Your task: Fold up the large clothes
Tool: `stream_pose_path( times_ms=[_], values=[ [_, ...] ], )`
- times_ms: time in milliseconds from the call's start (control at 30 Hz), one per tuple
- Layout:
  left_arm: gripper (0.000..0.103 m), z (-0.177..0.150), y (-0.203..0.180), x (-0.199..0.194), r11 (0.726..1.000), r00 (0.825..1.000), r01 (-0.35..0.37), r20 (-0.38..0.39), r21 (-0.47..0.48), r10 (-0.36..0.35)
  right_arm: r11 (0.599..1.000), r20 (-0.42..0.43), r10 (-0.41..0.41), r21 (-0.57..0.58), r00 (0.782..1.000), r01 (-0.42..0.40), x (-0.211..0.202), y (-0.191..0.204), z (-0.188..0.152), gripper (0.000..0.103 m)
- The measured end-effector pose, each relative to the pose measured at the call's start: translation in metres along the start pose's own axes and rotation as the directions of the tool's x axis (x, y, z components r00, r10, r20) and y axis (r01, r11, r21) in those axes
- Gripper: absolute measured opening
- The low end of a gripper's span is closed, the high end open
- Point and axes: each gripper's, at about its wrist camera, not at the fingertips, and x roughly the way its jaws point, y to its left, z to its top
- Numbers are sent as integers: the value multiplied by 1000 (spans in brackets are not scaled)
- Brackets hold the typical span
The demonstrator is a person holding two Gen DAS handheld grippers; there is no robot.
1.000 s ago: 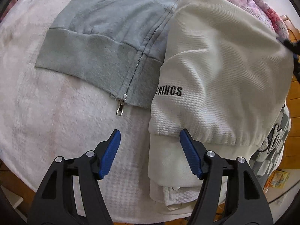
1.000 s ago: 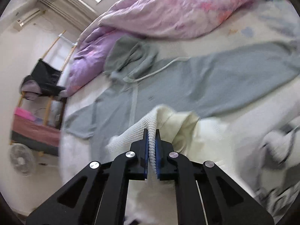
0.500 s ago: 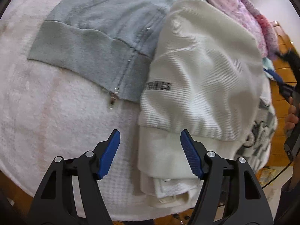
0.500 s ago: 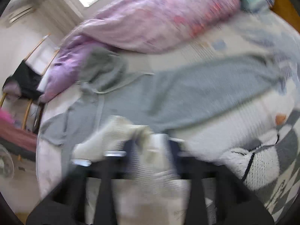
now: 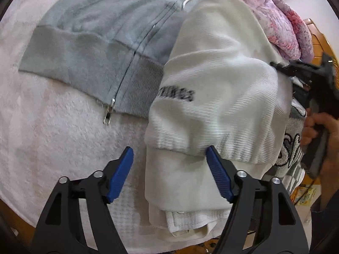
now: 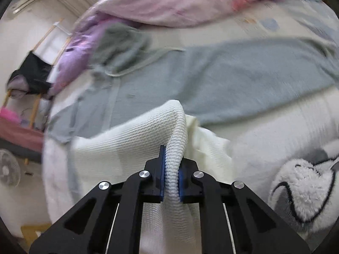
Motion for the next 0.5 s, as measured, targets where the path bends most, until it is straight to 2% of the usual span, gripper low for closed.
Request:
stream_pose_path(
  times_ms=[133, 200, 300, 333, 400, 467, 500],
  values=[
    [72, -6, 3, 8, 1000, 999, -8, -33, 7, 9, 1000, -7, -27, 0, 1000, 27, 3, 4, 0, 17],
    [72, -9, 5, 13, 1000, 998, -13, -58, 14, 14, 1000, -4, -22, 16, 1000, 22, -13, 4, 0, 26],
    [72, -12, 7, 14, 1000, 998, -20, -62, 22, 22, 994, 52, -102, -25, 993, 103, -56, 16, -19, 36],
    [72, -14, 7, 14, 999, 998, -27, -57, 43, 30, 992, 66, -116, -38, 991, 119, -67, 19, -27, 36],
    [73, -17, 6, 13, 998, 998, -29, -57, 54, 32, 994, 84, -59, -83, 995, 66, -89, 34, -51, 36],
    [72, -22, 5, 14, 999, 997, -18, -68, 48, 21, 991, 38, -6, -134, 999, 11, -89, 48, -74, 35],
    [72, -23, 6, 15, 999, 997, -18, -72, 51, 21, 988, -11, 34, -151, 999, -35, -82, 52, -88, 34]
  ],
)
